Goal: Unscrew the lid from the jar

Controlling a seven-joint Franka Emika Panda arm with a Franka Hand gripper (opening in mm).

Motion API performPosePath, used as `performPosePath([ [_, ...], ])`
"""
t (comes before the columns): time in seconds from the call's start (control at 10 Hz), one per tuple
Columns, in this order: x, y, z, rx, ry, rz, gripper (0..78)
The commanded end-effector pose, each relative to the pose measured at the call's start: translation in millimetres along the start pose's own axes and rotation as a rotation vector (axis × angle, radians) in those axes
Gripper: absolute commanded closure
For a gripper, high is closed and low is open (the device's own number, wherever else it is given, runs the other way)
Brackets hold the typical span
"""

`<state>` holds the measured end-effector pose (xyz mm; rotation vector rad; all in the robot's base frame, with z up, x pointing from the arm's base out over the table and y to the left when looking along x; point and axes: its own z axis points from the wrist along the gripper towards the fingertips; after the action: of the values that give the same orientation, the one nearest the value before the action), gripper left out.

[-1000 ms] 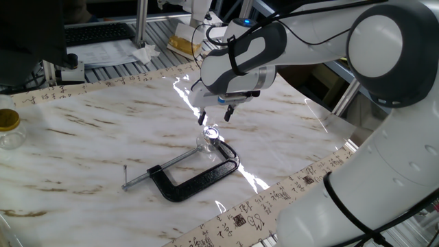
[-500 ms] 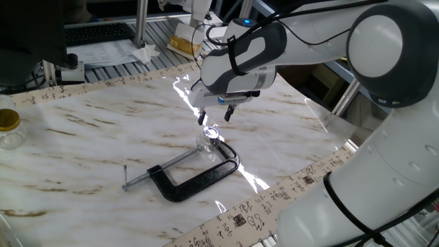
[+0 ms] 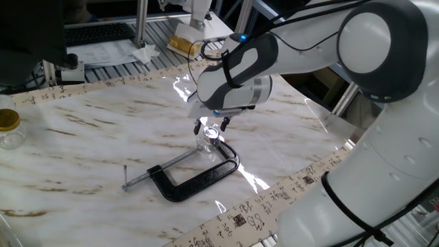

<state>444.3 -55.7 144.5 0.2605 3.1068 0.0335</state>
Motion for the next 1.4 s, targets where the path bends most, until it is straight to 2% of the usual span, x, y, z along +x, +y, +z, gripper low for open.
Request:
performPosePath([
  [0.1,-1.6,-3.5,1.2,0.001,-0.011,-0.007,0.2],
  [0.4,-2.9,-7.0,2.9,0.004,-0.013,0.007,0.2],
  [0.5,-3.0,-7.3,2.9,0.004,-0.012,0.038,0.2],
  [0.6,-2.9,-7.3,2.9,0.002,-0.011,0.110,0.2],
  [0.7,-2.5,-7.8,3.4,0.007,0.010,0.210,0.2],
  [0.8,-2.8,-8.6,3.7,0.009,0.013,0.275,0.2],
  [0.9,-3.1,-10.0,3.8,0.014,0.011,0.412,0.2],
  [1.0,-3.2,-10.4,3.9,0.014,0.010,0.455,0.2],
  [1.1,-3.4,-10.9,4.2,0.010,0.014,0.653,0.2],
  [1.2,-3.4,-10.9,4.2,0.009,0.016,0.792,0.2],
  [1.3,-3.4,-10.9,4.2,0.008,0.016,0.827,0.2],
  [1.4,-3.4,-10.9,4.2,-0.007,0.006,0.964,0.2],
])
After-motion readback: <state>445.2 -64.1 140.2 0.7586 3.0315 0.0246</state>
